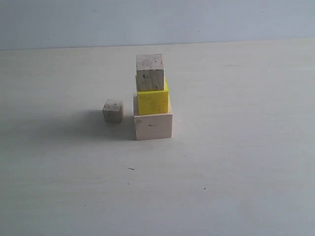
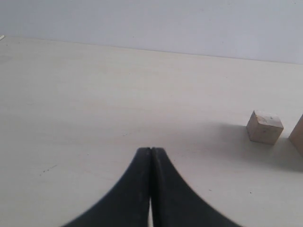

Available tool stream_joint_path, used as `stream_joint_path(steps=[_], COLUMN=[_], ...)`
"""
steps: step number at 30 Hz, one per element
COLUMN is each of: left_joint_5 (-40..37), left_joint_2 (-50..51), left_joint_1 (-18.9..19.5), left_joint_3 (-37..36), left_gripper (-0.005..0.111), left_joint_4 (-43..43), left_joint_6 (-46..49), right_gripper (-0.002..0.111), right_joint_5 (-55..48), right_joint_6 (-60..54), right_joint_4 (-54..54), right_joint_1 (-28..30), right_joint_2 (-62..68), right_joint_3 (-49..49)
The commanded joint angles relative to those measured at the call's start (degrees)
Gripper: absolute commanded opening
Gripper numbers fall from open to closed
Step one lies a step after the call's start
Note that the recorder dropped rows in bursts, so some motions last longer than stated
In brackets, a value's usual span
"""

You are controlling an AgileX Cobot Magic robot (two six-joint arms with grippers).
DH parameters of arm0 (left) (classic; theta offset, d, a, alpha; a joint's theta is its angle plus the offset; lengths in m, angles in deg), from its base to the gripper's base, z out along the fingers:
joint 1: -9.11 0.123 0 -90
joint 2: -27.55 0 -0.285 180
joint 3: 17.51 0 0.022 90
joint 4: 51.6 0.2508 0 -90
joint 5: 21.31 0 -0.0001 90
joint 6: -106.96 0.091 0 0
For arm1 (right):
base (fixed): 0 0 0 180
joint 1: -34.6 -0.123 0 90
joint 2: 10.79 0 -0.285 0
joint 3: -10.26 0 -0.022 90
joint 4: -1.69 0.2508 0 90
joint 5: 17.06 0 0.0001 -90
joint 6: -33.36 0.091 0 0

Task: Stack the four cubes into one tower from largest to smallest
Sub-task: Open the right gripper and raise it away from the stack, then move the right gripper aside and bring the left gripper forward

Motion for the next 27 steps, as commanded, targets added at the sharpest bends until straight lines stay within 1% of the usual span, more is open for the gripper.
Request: stream_joint_path(steps=[1,5,8,11,14,17,19,24,27], left_joint_5=[0.5,0.7,2.1,6.9,13.3,20.6,23.4,23.7,23.2], left_joint_2=[-0.3,-0.3,-0.3,-0.3,-0.3,-0.3,-0.3,-0.3,-0.3], left_joint_1=[-0.4,-0.4,-0.4,-0.4,-0.4,-0.4,-0.4,-0.4,-0.4], left_joint_3=[-0.1,-0.1,-0.1,-0.1,-0.1,-0.1,-0.1,-0.1,-0.1], left_gripper=[0.0,0.0,0.0,0.0,0.0,0.0,0.0,0.0,0.0], left_joint_4=[0.1,0.1,0.1,-2.3,-6.0,-6.0,-6.0,-6.0,-6.0], left_joint_6=[0.2,0.2,0.2,0.2,0.2,0.2,0.2,0.2,0.2], right_gripper=[0.0,0.0,0.0,0.0,0.0,0.0,0.0,0.0,0.0], right_joint_5=[9.2,15.9,23.0,26.9,27.0,27.0,26.8,23.3,24.3], right_joint_6=[11.4,13.2,13.3,13.8,13.6,13.6,13.6,13.1,13.3], right_joint_4=[-12.0,-11.2,-8.4,-7.1,-7.1,-7.2,-7.2,-8.9,-9.0], right_joint_1=[0.2,0.2,0.2,0.2,0.2,0.2,0.2,0.2,0.2], right_joint_2=[-5.3,-11.7,-17.4,-22.9,-26.3,-27.9,-28.0,-28.0,-28.0], right_joint_3=[5.8,16.6,27.6,37.2,43.1,46.6,47.6,48.5,48.5])
